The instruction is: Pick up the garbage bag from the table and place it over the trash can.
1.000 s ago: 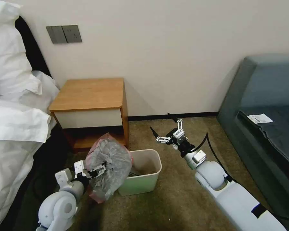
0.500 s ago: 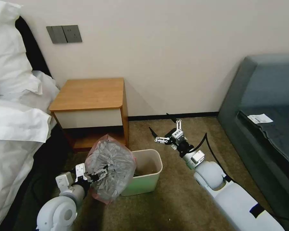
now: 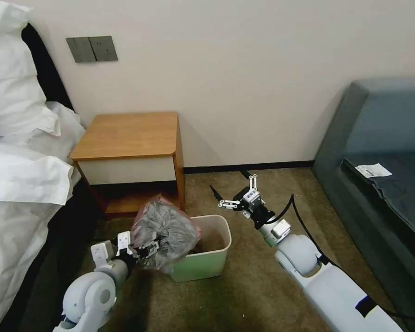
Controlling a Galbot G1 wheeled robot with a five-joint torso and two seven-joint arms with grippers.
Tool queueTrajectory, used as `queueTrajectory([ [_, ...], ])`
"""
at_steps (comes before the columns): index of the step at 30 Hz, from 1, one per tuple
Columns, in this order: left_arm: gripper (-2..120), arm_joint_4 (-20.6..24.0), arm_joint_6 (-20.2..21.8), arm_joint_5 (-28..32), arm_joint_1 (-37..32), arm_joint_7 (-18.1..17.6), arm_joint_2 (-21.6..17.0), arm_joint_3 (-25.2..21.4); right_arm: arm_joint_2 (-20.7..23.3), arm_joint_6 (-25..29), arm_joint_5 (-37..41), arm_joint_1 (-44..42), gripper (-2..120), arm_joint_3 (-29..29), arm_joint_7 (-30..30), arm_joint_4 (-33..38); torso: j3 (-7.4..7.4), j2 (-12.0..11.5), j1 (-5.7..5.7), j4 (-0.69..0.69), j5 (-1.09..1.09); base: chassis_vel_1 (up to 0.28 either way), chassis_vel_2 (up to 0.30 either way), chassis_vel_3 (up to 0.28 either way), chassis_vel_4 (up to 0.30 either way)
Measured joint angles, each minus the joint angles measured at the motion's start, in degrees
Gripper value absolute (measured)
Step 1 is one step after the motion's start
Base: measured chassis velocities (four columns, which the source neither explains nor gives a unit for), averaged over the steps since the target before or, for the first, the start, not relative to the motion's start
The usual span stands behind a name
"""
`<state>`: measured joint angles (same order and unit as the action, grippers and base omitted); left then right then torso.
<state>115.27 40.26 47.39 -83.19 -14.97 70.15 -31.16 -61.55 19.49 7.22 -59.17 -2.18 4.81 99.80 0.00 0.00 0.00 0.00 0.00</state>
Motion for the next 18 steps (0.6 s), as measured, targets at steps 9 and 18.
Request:
queueTrajectory([
  [9, 86, -1.56, 1.90, -0.24, 1.30, 1.74, -0.12, 1.19, 0.00, 0.40, -0.14, -0.48, 100, -0.02, 0.30, 0.18, 0.00, 0.00, 0.00, 0.00, 0.00, 0.000, 0.000, 0.000, 0.000],
  [18, 58, -3.16, 2.00, -1.97, 2.15, 4.09, -1.04, 2.17, -0.03, 0.59, 0.01, -0.33, 100, -0.07, 0.36, 0.69, 0.00, 0.00, 0.00, 0.00, 0.00, 0.000, 0.000, 0.000, 0.000],
])
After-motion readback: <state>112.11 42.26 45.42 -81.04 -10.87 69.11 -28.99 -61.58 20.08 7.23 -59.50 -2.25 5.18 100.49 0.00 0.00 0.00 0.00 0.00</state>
